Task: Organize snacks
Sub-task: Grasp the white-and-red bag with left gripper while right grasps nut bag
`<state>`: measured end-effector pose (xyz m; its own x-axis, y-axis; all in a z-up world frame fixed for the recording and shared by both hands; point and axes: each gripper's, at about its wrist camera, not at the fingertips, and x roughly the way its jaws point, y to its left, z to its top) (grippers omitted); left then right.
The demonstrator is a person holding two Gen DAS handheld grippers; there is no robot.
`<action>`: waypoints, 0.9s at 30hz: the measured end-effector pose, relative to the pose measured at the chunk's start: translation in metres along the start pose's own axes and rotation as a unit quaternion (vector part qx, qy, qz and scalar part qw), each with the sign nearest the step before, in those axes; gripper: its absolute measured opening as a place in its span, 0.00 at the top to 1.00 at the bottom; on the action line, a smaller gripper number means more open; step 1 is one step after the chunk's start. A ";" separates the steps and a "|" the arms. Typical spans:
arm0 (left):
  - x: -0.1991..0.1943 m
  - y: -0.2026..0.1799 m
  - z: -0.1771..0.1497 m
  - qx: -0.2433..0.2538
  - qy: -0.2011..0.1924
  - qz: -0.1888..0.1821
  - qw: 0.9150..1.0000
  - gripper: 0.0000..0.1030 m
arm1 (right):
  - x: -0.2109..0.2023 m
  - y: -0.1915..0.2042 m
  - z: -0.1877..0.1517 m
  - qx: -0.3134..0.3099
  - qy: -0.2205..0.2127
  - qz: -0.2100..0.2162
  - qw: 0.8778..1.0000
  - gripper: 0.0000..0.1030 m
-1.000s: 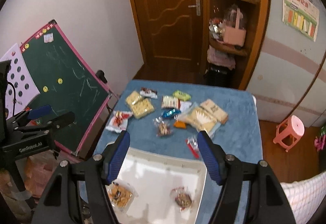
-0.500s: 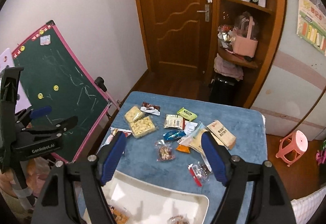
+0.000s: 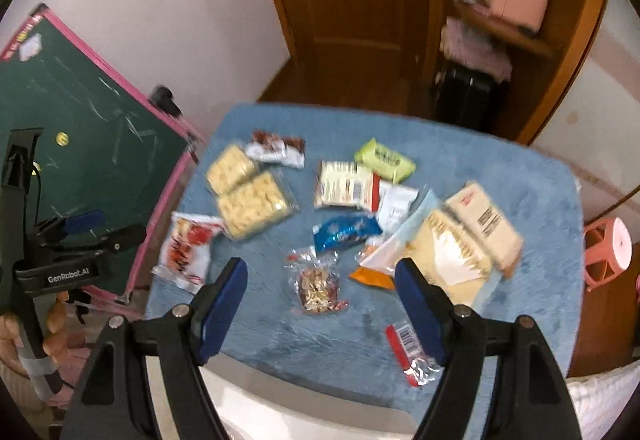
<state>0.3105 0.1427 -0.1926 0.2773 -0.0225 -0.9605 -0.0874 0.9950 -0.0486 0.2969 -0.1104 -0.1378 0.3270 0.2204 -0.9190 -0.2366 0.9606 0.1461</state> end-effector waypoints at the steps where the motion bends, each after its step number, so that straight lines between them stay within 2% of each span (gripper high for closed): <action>1: 0.011 0.000 0.000 0.001 0.010 0.000 1.000 0.12 | 0.010 -0.001 -0.001 0.001 0.012 0.003 1.000 0.25; 6: 0.069 0.002 -0.002 0.006 0.062 0.020 0.998 0.12 | 0.072 -0.003 -0.007 -0.001 0.078 0.000 0.997 0.25; 12: 0.101 0.000 -0.003 -0.003 0.088 0.021 0.996 0.12 | 0.118 -0.006 -0.015 0.003 0.128 -0.003 0.992 0.26; 18: 0.120 0.004 0.002 -0.008 0.101 0.023 0.995 0.12 | 0.146 -0.006 -0.019 0.017 0.163 0.007 0.987 0.34; 20: 0.126 0.006 0.002 -0.010 0.106 0.024 0.994 0.12 | 0.153 -0.005 -0.021 0.015 0.169 0.004 0.985 0.41; 23: 0.134 0.008 0.001 -0.015 0.120 0.019 0.993 0.24 | 0.161 -0.007 -0.023 0.023 0.179 0.012 0.984 0.44; 24: 0.139 0.009 0.000 -0.017 0.127 0.013 0.992 0.33 | 0.161 -0.007 -0.024 0.023 0.178 0.011 0.984 0.44; 26: 0.144 0.012 -0.002 -0.026 0.134 0.003 0.991 0.36 | 0.160 -0.006 -0.023 0.024 0.176 0.017 0.984 0.51; 27: 0.144 0.013 -0.003 -0.028 0.131 0.001 0.991 0.40 | 0.160 -0.005 -0.023 0.025 0.177 0.018 0.984 0.51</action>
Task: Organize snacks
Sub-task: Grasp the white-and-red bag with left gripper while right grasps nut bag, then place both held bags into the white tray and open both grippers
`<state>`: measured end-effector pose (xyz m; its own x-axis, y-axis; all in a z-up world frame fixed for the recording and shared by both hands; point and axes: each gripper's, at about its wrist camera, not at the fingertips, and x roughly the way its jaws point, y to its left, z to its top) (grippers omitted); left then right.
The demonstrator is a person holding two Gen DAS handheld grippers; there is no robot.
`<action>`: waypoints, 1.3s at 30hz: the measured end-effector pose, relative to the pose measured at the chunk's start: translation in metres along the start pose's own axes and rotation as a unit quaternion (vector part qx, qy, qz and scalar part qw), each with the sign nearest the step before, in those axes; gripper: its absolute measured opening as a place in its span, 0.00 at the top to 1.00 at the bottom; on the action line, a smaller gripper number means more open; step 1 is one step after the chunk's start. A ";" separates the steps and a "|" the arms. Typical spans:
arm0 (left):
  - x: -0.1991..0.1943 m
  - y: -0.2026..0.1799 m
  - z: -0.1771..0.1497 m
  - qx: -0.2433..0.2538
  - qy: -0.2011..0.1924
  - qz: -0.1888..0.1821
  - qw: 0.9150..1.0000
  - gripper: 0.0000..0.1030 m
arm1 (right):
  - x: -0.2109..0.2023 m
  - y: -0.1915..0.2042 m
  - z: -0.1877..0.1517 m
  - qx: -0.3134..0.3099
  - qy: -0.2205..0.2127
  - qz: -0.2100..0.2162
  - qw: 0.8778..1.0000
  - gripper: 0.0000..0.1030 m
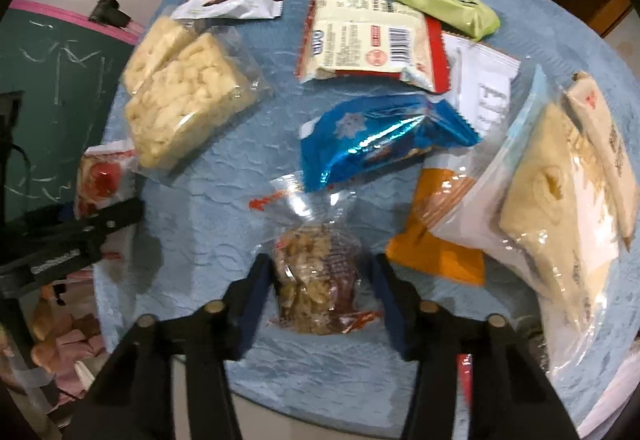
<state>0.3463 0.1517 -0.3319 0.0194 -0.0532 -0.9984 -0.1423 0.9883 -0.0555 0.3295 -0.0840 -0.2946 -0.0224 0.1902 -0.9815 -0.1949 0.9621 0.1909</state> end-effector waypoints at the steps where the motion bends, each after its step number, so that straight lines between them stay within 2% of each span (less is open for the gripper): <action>1: -0.001 0.000 -0.001 0.000 -0.006 0.001 1.000 0.44 | 0.000 0.001 -0.001 0.001 -0.001 -0.001 1.000 0.51; 6: -0.012 -0.001 -0.006 -0.003 -0.026 0.005 1.000 0.54 | -0.008 0.002 -0.008 0.004 -0.011 0.006 1.000 0.52; 9: -0.025 0.000 -0.013 -0.005 -0.037 0.005 0.999 0.56 | -0.021 0.007 -0.016 0.005 -0.024 0.015 1.000 0.52; 15: -0.076 -0.005 -0.034 0.004 -0.077 -0.008 0.997 0.57 | -0.066 0.016 -0.040 0.006 -0.068 0.037 0.997 0.53; 21: -0.153 -0.024 -0.077 0.042 -0.138 -0.029 0.989 0.57 | -0.120 0.022 -0.073 0.012 -0.117 0.055 0.992 0.53; 24: -0.195 -0.040 -0.113 0.068 -0.169 -0.038 0.982 0.57 | -0.150 0.029 -0.092 0.014 -0.141 0.063 0.988 0.52; 28: -0.237 -0.052 -0.157 0.090 -0.192 -0.065 0.975 0.57 | -0.196 0.034 -0.134 0.007 -0.188 0.062 0.980 0.52; 35: -0.279 -0.064 -0.225 0.117 -0.221 -0.098 0.963 0.57 | -0.250 0.034 -0.205 0.013 -0.242 0.057 0.968 0.52; 39: -0.293 -0.066 -0.250 0.118 -0.244 -0.093 0.958 0.57 | -0.260 0.036 -0.237 0.019 -0.254 0.053 0.966 0.52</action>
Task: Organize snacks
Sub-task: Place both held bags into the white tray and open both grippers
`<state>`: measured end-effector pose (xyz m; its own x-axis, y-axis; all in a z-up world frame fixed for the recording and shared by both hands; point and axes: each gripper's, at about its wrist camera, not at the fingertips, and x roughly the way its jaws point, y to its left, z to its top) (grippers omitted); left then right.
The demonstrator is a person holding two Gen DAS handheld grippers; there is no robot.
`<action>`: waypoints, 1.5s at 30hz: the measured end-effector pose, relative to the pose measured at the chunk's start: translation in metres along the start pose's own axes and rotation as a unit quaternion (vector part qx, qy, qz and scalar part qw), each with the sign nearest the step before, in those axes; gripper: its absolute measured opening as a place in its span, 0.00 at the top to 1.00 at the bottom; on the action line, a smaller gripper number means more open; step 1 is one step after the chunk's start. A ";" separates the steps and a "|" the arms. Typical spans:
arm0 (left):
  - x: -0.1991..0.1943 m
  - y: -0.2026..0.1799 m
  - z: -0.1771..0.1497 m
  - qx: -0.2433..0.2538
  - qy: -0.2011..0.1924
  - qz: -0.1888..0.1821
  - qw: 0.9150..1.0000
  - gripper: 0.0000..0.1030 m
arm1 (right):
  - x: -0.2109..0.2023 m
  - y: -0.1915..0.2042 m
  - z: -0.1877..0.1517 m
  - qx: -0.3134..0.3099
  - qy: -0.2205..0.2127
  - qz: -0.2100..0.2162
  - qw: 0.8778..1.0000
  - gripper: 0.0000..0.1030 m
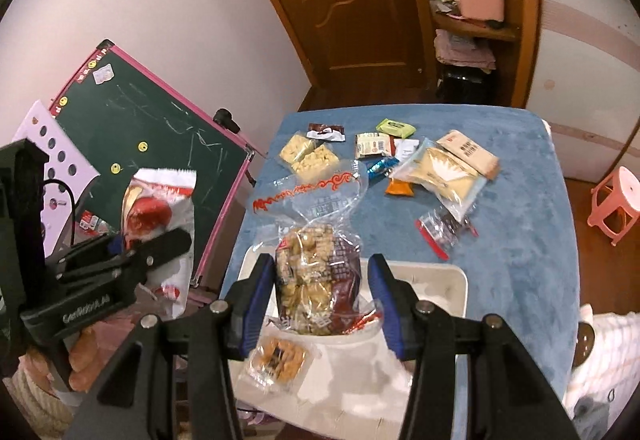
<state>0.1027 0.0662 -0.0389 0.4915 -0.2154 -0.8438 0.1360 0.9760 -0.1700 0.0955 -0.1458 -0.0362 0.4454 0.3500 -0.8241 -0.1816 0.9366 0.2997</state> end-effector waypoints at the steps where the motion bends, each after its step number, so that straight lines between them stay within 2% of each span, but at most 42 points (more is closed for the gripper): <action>1: -0.004 -0.003 -0.004 0.000 -0.005 0.000 1.000 0.57 | -0.004 0.001 -0.006 0.002 -0.003 -0.004 1.000 0.52; 7: -0.011 -0.013 -0.021 0.002 -0.010 0.002 1.000 0.57 | -0.022 0.004 -0.036 0.014 -0.012 -0.018 1.000 0.52; 11: -0.003 -0.027 -0.036 0.024 0.004 0.005 1.000 0.57 | -0.024 0.005 -0.051 0.010 -0.006 -0.042 0.999 0.52; 16: 0.013 -0.040 -0.049 0.041 0.043 -0.010 0.998 0.57 | -0.018 -0.005 -0.067 0.032 0.012 -0.058 0.998 0.52; 19: 0.017 -0.045 -0.053 0.047 0.049 -0.011 0.998 0.57 | -0.011 -0.014 -0.075 0.048 0.028 -0.062 0.996 0.52; 36: 0.038 -0.060 -0.063 0.055 0.086 -0.012 0.995 0.54 | 0.009 -0.027 -0.092 0.071 0.077 -0.063 0.992 0.51; 38: 0.038 -0.060 -0.063 0.054 0.088 -0.011 0.995 0.46 | 0.011 -0.028 -0.092 0.077 0.080 -0.056 0.992 0.51; 40: 0.036 -0.061 -0.063 0.053 0.084 -0.012 0.995 0.22 | 0.013 -0.027 -0.092 0.077 0.081 -0.055 0.992 0.51; 45: 0.028 -0.061 -0.062 0.057 0.065 -0.006 0.996 0.15 | 0.015 -0.024 -0.091 0.075 0.083 -0.057 0.992 0.50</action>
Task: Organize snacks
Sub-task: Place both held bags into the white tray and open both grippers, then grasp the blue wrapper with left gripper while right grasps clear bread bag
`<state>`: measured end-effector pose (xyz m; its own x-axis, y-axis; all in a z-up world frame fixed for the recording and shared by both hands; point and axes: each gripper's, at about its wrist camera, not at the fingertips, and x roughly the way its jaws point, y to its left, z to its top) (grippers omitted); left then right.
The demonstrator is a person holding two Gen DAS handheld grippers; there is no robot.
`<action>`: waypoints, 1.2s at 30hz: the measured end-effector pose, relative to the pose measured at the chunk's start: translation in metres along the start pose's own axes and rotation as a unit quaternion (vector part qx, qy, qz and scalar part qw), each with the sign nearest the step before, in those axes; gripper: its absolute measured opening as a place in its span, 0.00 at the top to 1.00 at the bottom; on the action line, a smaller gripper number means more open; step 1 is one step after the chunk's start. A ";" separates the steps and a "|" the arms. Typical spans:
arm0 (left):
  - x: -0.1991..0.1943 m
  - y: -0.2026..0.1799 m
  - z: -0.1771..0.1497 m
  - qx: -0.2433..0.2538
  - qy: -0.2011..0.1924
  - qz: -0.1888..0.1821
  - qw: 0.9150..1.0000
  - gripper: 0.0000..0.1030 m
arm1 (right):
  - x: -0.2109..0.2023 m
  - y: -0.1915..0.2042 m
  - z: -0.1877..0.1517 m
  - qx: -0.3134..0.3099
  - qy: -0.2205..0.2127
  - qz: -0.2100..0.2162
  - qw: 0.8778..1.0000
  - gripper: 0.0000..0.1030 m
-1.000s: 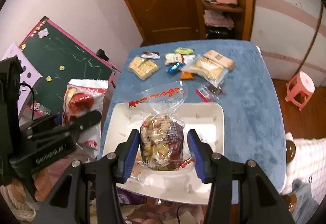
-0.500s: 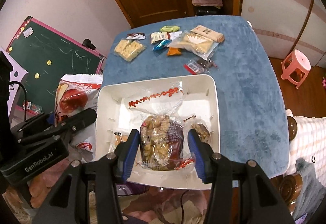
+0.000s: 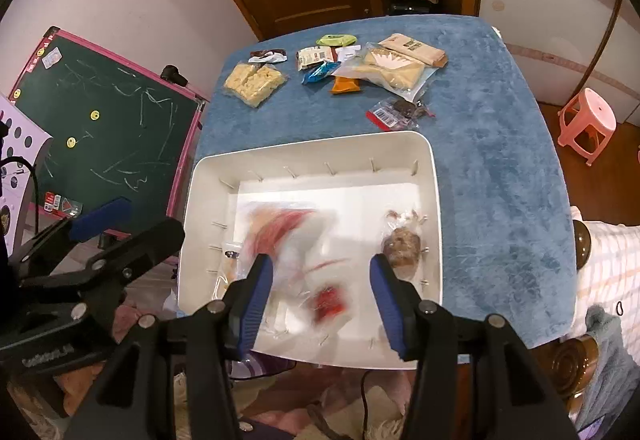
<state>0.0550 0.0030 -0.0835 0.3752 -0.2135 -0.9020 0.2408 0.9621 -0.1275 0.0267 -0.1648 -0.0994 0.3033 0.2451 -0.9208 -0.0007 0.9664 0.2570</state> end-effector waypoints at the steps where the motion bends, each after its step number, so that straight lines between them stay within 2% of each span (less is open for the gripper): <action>1: -0.001 0.000 0.000 0.000 0.000 0.002 1.000 0.15 | 0.000 0.001 0.000 0.000 0.000 0.000 1.000 0.50; 14: -0.001 0.008 -0.001 -0.021 0.003 0.009 1.000 0.15 | -0.002 0.007 0.000 -0.010 -0.005 -0.001 1.000 0.50; 36: 0.000 0.011 0.009 -0.024 -0.005 0.021 0.999 0.15 | 0.001 0.009 0.010 -0.018 -0.006 0.001 1.000 0.50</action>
<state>0.0653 0.0123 -0.0812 0.3925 -0.1741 -0.9031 0.1820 0.9772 -0.1093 0.0370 -0.1562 -0.0950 0.3145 0.2472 -0.9165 -0.0364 0.9679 0.2486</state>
